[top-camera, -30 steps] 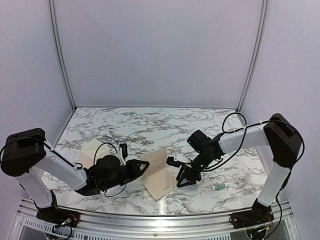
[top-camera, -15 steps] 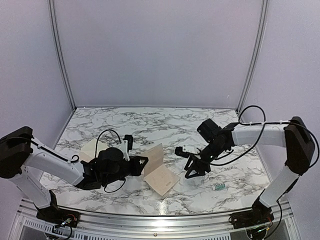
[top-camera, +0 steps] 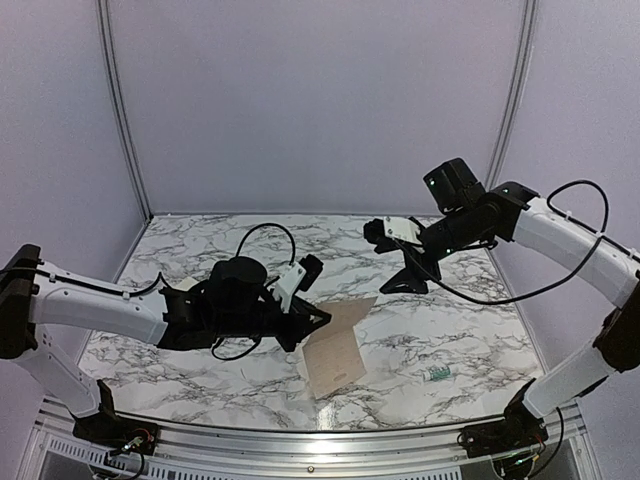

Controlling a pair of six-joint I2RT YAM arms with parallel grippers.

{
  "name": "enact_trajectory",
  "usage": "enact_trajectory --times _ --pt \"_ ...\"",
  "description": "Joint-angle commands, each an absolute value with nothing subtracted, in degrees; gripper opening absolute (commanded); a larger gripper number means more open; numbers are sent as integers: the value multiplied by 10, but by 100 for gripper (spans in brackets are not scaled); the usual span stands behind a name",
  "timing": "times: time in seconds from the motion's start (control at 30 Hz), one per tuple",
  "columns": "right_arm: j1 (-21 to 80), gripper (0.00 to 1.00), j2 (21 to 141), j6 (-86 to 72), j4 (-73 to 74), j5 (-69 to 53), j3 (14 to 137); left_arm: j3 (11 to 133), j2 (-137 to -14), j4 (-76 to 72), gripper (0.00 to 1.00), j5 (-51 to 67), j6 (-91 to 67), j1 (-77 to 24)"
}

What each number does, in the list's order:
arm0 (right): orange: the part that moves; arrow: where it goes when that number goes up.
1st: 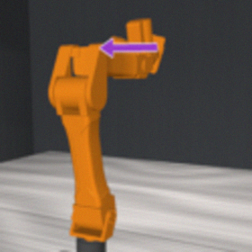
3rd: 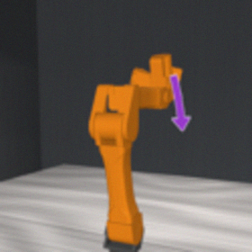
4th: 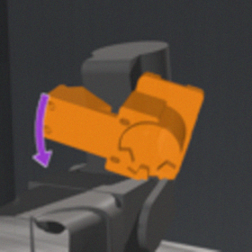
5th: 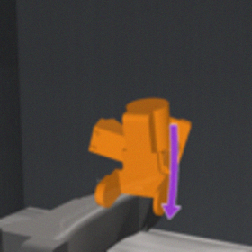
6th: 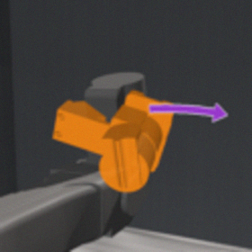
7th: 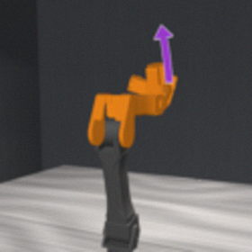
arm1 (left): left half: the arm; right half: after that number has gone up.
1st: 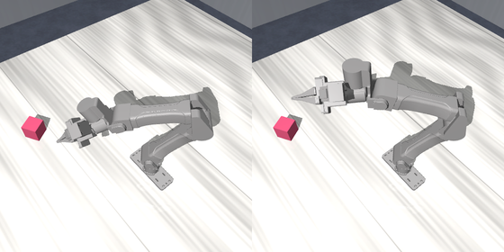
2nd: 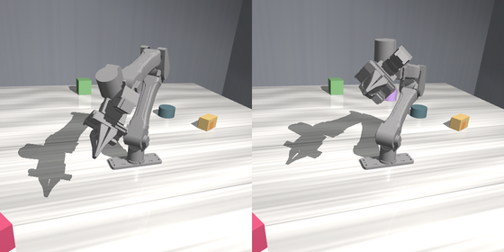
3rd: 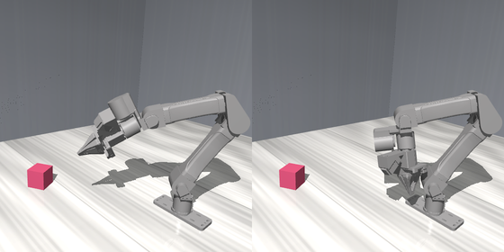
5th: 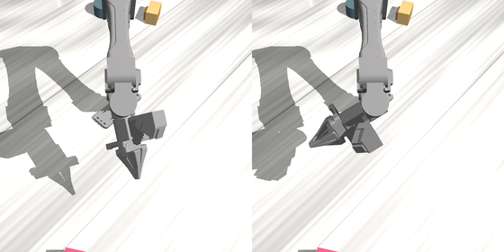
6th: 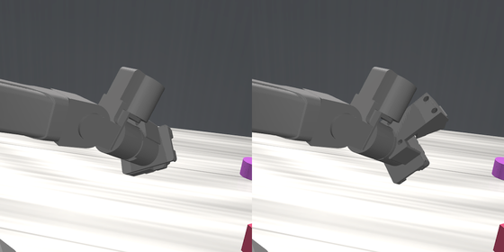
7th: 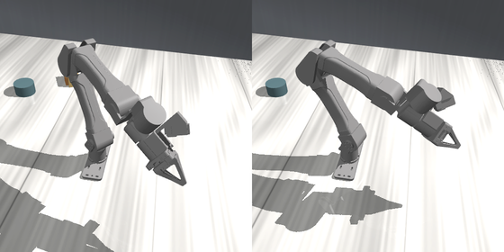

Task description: Place the letter into the envelope and seal it

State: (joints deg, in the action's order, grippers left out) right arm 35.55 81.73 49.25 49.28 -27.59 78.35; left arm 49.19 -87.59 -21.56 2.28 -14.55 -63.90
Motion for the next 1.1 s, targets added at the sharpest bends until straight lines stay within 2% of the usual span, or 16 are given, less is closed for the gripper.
enact_trajectory --times 0.0,0.2,0.47,0.6,0.9,1.07 --pt "373 83 825 537 542 -255 814 518 -868 -166 0 93 -90 -647" --pt "426 76 852 529 581 -258 807 534 -865 -166 0 70 -70 -664" --pt "431 66 853 521 589 -283 778 536 -850 -172 0 24 -41 -677" --pt "432 58 853 520 592 -292 767 535 -848 -175 0 15 -39 -678" --pt "434 35 858 507 585 -296 764 522 -844 -200 0 3 -41 -680" --pt "434 10 861 490 559 -284 766 512 -838 -208 0 -18 -41 -680"
